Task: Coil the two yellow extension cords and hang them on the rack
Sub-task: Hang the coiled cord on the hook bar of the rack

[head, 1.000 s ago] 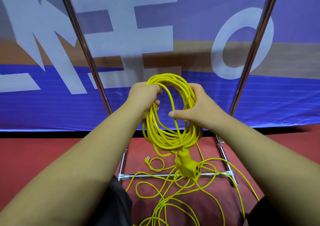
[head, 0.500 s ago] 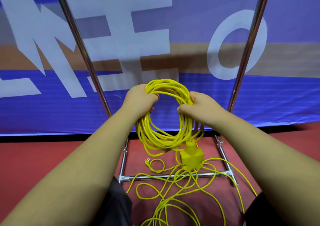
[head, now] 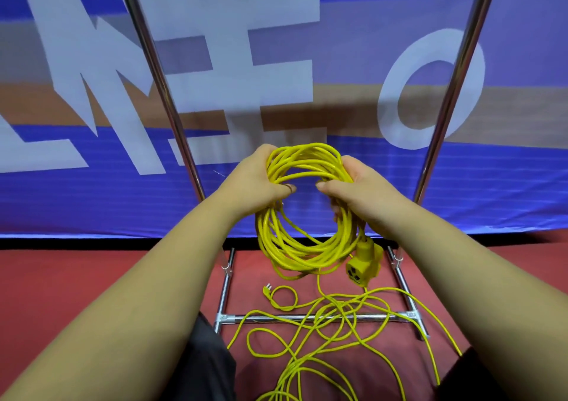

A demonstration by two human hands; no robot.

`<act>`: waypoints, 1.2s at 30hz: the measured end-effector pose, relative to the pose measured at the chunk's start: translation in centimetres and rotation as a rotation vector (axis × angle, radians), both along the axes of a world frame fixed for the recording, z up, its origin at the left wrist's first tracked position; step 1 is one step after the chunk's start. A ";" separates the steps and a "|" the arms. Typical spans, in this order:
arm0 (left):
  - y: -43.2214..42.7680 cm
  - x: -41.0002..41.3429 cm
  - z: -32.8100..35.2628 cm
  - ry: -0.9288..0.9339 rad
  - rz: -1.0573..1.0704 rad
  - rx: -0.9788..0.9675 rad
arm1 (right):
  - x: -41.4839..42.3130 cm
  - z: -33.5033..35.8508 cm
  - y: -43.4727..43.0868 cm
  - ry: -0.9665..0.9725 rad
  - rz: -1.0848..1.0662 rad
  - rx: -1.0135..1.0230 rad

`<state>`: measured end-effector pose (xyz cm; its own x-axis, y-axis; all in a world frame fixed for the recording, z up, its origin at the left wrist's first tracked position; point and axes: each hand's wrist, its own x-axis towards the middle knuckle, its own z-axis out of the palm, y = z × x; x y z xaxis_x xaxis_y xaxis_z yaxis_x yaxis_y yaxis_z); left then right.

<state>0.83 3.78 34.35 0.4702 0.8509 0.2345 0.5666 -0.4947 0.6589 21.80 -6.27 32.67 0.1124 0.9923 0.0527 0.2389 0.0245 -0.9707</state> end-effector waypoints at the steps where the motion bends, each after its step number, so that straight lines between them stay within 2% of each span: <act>1: -0.1 0.0 0.2 -0.006 -0.022 -0.013 | -0.1 0.2 0.0 -0.023 0.003 0.012; 8: -1.4 -0.9 1.7 0.012 -0.080 -0.061 | -1.0 0.8 -0.4 -0.166 0.018 0.037; 16: -1.6 -3.7 6.4 0.089 -0.036 0.091 | -1.8 3.8 -0.2 -0.481 0.073 0.149; 22: -1.3 -7.3 13.2 0.121 0.015 0.161 | -4.3 11.0 1.8 -0.414 0.128 0.236; 25: -1.2 -9.2 17.1 0.042 -0.028 0.108 | -5.5 15.3 2.7 -0.366 0.169 0.267; 32: -0.7 -12.2 25.7 -0.067 -0.089 0.208 | -8.4 24.3 4.0 -0.246 0.211 0.373; 36: 1.0 -13.0 30.2 -0.075 -0.076 0.286 | -9.5 28.9 5.5 -0.337 0.122 0.476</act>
